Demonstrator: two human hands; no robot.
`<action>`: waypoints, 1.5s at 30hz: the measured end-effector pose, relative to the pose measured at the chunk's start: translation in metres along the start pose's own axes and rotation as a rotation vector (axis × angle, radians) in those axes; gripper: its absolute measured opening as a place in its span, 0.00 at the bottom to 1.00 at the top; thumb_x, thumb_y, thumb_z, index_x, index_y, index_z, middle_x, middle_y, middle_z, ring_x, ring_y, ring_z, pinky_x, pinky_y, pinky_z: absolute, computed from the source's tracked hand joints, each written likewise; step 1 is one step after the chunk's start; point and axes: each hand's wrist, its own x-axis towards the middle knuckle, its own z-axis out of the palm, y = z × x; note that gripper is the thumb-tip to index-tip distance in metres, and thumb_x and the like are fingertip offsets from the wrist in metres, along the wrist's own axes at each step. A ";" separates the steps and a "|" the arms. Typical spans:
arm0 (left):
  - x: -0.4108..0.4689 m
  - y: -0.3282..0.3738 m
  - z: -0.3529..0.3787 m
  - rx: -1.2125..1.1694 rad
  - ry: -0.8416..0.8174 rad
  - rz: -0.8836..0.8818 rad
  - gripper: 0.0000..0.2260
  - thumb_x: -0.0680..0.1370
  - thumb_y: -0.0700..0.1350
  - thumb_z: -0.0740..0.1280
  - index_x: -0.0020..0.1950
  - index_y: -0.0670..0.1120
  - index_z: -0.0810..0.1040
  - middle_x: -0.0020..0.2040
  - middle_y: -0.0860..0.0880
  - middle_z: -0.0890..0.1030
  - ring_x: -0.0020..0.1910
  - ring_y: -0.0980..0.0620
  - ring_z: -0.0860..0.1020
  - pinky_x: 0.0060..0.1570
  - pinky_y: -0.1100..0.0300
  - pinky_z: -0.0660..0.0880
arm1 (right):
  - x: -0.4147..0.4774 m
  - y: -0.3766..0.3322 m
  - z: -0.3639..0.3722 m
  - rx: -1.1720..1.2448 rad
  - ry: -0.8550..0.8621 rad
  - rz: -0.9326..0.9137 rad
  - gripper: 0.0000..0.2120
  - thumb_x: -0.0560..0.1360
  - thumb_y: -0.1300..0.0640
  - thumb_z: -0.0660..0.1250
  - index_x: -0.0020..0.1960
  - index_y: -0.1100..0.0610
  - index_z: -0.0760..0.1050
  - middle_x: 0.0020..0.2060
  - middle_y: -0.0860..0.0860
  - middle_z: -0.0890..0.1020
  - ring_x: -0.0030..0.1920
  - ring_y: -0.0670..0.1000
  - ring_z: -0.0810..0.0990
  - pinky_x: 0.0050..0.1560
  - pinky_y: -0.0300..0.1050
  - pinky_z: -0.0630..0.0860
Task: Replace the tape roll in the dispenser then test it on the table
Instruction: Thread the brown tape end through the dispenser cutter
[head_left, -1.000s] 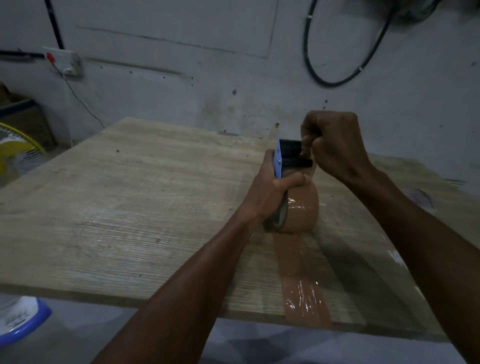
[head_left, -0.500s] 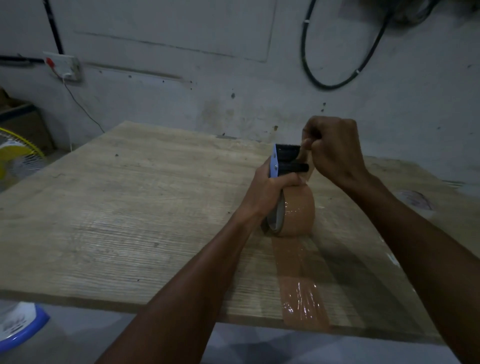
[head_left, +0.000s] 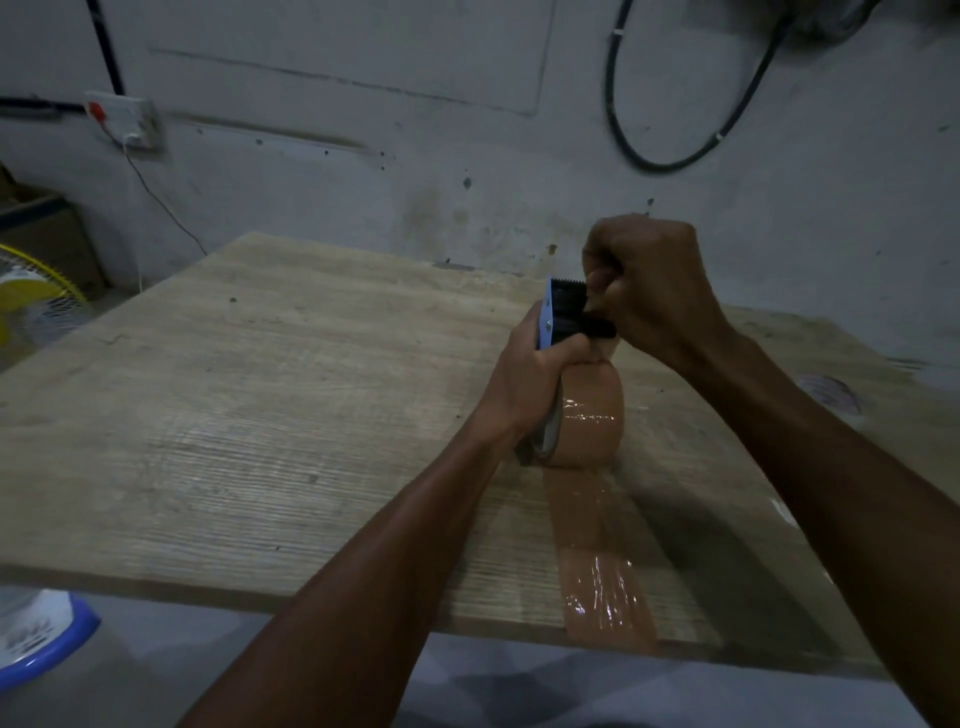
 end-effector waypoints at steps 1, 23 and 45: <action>0.000 0.000 0.001 0.009 0.003 0.004 0.22 0.72 0.49 0.66 0.64 0.43 0.73 0.52 0.41 0.80 0.46 0.46 0.80 0.51 0.44 0.78 | 0.000 0.001 -0.002 0.008 0.005 0.015 0.08 0.62 0.73 0.60 0.34 0.62 0.75 0.29 0.51 0.74 0.30 0.51 0.71 0.31 0.37 0.66; 0.013 -0.015 -0.007 -0.131 0.024 -0.137 0.16 0.72 0.47 0.67 0.59 0.46 0.77 0.44 0.46 0.81 0.38 0.50 0.80 0.42 0.52 0.75 | 0.005 0.018 -0.022 0.255 -0.269 0.321 0.03 0.76 0.61 0.69 0.45 0.55 0.80 0.38 0.48 0.82 0.40 0.45 0.81 0.43 0.40 0.77; 0.010 -0.004 -0.001 -0.129 0.006 -0.196 0.15 0.67 0.47 0.75 0.51 0.47 0.80 0.42 0.47 0.83 0.38 0.48 0.81 0.44 0.52 0.79 | -0.002 0.006 -0.007 -0.187 -0.250 -0.011 0.03 0.65 0.64 0.72 0.37 0.58 0.82 0.33 0.52 0.84 0.30 0.53 0.78 0.36 0.49 0.79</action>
